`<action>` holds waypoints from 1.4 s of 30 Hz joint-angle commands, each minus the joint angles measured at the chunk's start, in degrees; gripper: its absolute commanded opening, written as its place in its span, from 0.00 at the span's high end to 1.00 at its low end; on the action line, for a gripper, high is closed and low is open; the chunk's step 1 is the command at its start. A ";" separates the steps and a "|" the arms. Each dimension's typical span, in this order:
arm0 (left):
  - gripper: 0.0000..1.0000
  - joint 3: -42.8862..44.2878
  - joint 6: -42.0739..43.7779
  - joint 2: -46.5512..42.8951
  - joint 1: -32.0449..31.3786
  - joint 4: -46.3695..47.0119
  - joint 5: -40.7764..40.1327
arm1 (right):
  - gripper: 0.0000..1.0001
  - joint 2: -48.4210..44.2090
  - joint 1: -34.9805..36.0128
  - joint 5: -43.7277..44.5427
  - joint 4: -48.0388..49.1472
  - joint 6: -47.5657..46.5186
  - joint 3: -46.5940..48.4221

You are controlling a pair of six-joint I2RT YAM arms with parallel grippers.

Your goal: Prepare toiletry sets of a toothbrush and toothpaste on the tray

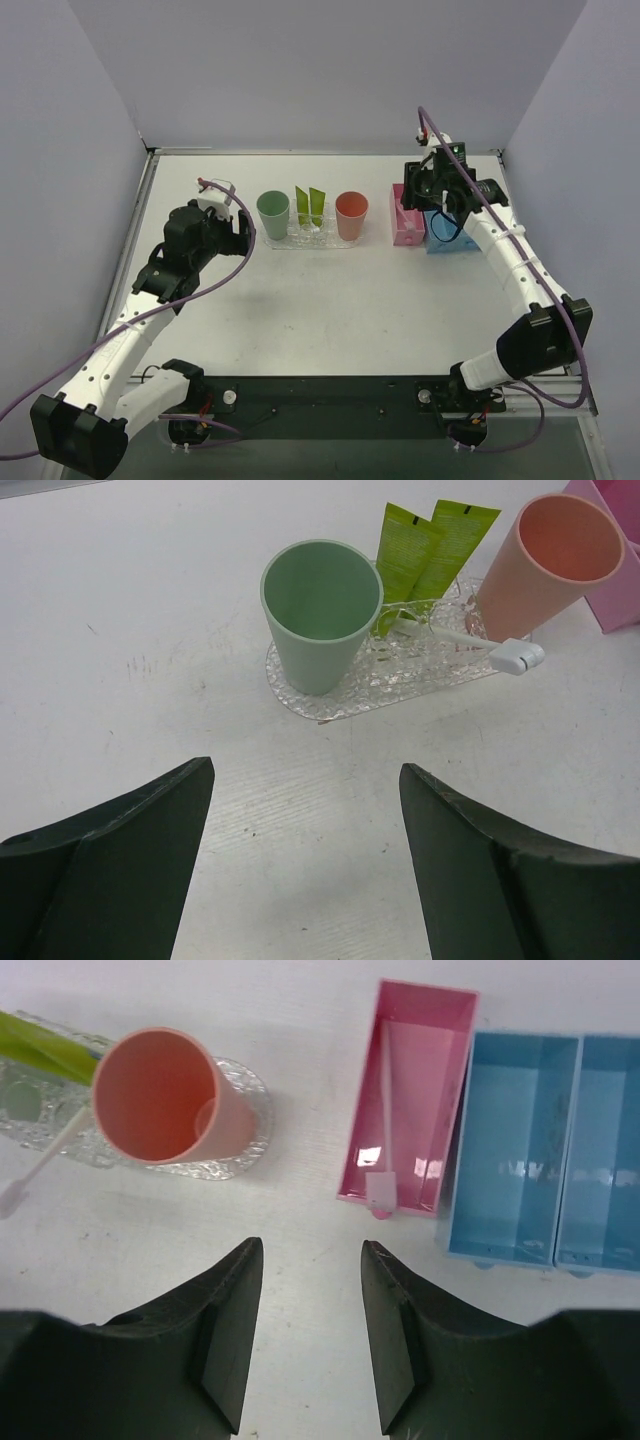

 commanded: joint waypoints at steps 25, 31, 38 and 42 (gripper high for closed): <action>0.15 0.43 0.46 1.62 0.08 2.21 -1.55 | 0.73 35.69 -11.72 -12.41 -13.45 -9.00 23.00; 0.14 0.43 0.46 2.23 0.08 2.21 -1.64 | 0.73 37.63 -11.28 -12.94 -13.54 -9.35 23.44; 0.14 0.43 0.46 2.59 0.08 2.13 -1.64 | 0.74 39.65 -10.67 -12.76 -13.54 -9.09 24.23; 0.14 0.43 0.55 2.68 0.08 2.13 -1.73 | 0.74 40.70 -10.23 -12.24 -13.63 -9.18 24.85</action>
